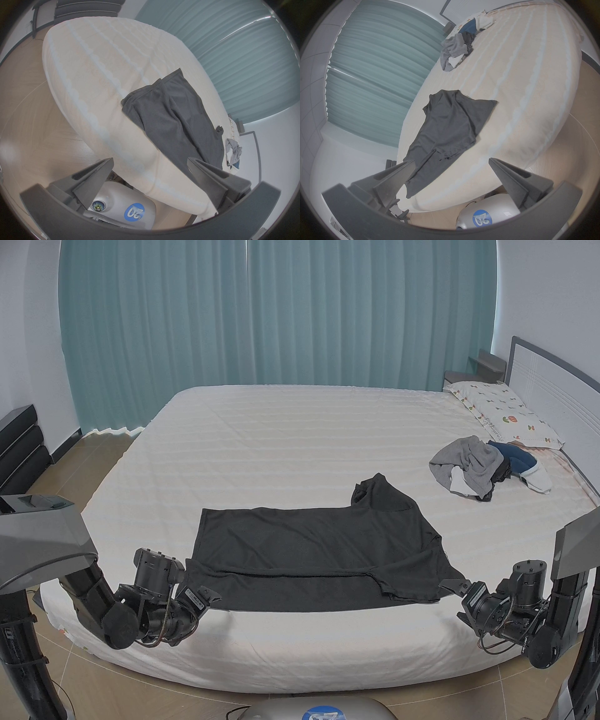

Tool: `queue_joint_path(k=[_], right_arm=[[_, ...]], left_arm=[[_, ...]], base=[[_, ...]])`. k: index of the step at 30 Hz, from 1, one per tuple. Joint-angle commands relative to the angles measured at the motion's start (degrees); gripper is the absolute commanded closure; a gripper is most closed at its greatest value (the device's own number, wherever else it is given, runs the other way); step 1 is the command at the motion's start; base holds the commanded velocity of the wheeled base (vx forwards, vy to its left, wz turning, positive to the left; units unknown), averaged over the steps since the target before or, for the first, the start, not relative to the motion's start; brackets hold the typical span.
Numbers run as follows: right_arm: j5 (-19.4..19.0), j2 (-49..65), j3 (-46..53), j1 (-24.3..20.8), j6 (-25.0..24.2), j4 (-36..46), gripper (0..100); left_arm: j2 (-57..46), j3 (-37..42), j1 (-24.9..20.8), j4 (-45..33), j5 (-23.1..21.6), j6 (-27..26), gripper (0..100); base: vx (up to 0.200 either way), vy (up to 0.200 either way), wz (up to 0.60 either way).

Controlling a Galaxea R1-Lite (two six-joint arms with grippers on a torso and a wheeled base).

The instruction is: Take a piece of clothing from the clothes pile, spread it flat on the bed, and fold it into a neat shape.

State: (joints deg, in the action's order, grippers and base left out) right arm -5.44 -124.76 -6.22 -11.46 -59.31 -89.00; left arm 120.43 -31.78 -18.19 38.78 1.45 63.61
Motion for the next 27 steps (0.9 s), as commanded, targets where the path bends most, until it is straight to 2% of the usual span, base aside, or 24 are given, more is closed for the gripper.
queue_joint_path(k=[1,6,7,8,16,20,26,27], right_arm=[[0.1,-1.0,0.0,-0.1,-0.1,-0.6,0],[0.1,-1.0,0.0,-0.1,-0.1,-0.6,0],[0.1,-1.1,0.0,-0.1,-0.1,-0.6,0],[0.1,-1.2,0.0,-0.1,-0.1,-0.6,0],[0.0,-1.6,-0.1,-0.2,-0.1,-0.6,0],[0.0,-2.2,-0.2,-0.3,0.2,-0.6,0],[0.1,-3.0,-0.1,-0.8,0.2,-0.6,0],[0.3,-3.4,-0.2,-1.2,0.2,-0.6,0]], left_arm=[[2.8,-4.3,-1.0,-0.8,0.5,0.2,0],[4.3,-5.2,-1.2,-1.0,1.6,-0.7,0],[6.1,-5.6,-1.8,-0.6,3.8,-4.6,0],[6.8,-6.0,-1.8,-0.6,4.6,-5.5,0],[10.0,-10.5,-1.4,-0.6,7.9,-6.1,0],[12.7,-13.9,-1.1,-0.5,11.1,-6.6,0],[13.9,-14.2,-1.0,-0.5,12.2,-9.3,0],[14.0,-14.5,-0.9,-0.5,12.7,-9.3,100]], base=[[0.000,0.000,0.00],[0.000,0.000,0.00],[0.000,0.000,0.00],[0.000,0.000,0.00],[0.000,0.000,0.00],[0.000,0.000,0.00],[0.000,0.000,0.00],[0.000,0.000,0.00]])
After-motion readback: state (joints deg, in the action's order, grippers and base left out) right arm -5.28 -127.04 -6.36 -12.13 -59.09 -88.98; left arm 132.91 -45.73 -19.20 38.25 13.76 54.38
